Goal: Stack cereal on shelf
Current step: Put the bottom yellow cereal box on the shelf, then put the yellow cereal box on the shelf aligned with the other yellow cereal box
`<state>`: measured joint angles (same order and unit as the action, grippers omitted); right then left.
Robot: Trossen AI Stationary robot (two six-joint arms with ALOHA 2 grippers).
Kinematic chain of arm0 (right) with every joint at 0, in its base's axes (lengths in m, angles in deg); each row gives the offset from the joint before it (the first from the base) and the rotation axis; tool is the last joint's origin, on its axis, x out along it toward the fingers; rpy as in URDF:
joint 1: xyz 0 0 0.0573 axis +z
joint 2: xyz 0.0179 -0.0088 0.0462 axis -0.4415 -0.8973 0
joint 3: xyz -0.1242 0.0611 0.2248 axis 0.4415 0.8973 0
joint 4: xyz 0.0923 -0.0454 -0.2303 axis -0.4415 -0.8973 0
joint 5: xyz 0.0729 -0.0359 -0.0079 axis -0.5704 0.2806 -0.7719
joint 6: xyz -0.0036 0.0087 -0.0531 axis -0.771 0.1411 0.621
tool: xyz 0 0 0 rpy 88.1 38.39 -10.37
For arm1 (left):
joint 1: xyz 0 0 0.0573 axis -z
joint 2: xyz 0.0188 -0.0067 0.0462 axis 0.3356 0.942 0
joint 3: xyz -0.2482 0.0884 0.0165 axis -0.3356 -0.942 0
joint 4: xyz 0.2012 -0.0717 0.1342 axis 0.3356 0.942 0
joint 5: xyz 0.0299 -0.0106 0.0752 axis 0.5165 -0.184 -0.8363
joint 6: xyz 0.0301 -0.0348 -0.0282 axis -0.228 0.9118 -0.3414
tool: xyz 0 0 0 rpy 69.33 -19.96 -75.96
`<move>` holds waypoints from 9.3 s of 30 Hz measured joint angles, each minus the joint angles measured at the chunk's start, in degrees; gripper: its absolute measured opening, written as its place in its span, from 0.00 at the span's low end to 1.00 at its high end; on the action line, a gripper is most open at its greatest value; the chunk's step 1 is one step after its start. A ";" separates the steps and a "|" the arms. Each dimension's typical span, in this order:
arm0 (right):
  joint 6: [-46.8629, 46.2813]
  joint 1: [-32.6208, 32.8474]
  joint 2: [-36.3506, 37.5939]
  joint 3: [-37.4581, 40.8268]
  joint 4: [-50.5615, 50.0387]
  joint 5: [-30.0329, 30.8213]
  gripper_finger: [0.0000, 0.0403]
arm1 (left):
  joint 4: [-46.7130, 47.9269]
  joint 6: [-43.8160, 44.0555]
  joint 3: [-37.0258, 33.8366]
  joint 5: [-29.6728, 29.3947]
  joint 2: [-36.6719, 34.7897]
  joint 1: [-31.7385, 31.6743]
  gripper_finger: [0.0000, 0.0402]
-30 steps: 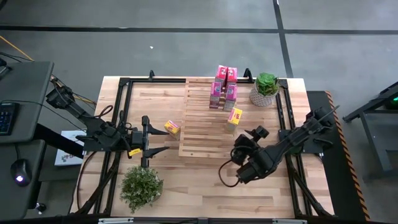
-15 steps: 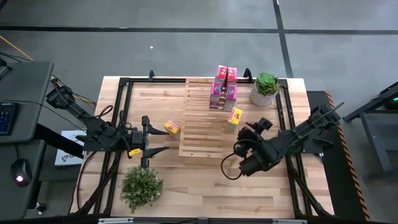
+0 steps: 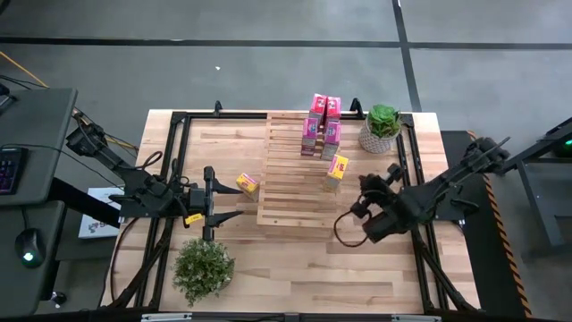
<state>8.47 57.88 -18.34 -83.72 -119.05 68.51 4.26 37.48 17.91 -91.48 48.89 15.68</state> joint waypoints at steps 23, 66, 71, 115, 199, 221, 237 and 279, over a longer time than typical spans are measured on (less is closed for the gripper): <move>35.29 -11.70 7.03 6.76 37.86 1.14 0.00 | -0.41 -0.02 -0.01 -0.01 0.02 0.00 0.57; 30.65 -10.69 7.03 6.76 37.33 -5.69 0.00 | -0.08 -0.02 -0.01 -0.01 0.00 0.00 0.57; 27.96 -10.69 7.03 6.76 37.33 -7.03 0.00 | -0.08 -0.02 -0.01 -0.01 0.00 0.00 0.57; 22.97 -10.69 7.03 6.74 38.71 -9.63 0.00 | -0.10 -0.02 -0.01 -0.02 0.00 -0.01 0.57; 26.64 2.43 20.45 22.05 49.57 4.36 0.00 | 63.34 -1.43 25.52 26.11 21.54 -35.30 0.66; 26.18 2.43 20.43 22.05 49.51 4.82 0.00 | 64.74 -7.20 25.52 22.03 27.49 -35.28 0.92; 26.16 2.42 20.42 22.04 49.48 4.78 0.00 | 68.39 -6.22 25.54 26.20 30.24 -35.23 0.91; 26.01 2.43 20.42 22.05 49.23 4.74 0.00 | 70.22 -11.60 25.47 24.82 37.57 -35.39 0.41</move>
<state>34.48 60.30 2.09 -61.67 -69.82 73.26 74.48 25.88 43.38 -66.66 86.46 -19.71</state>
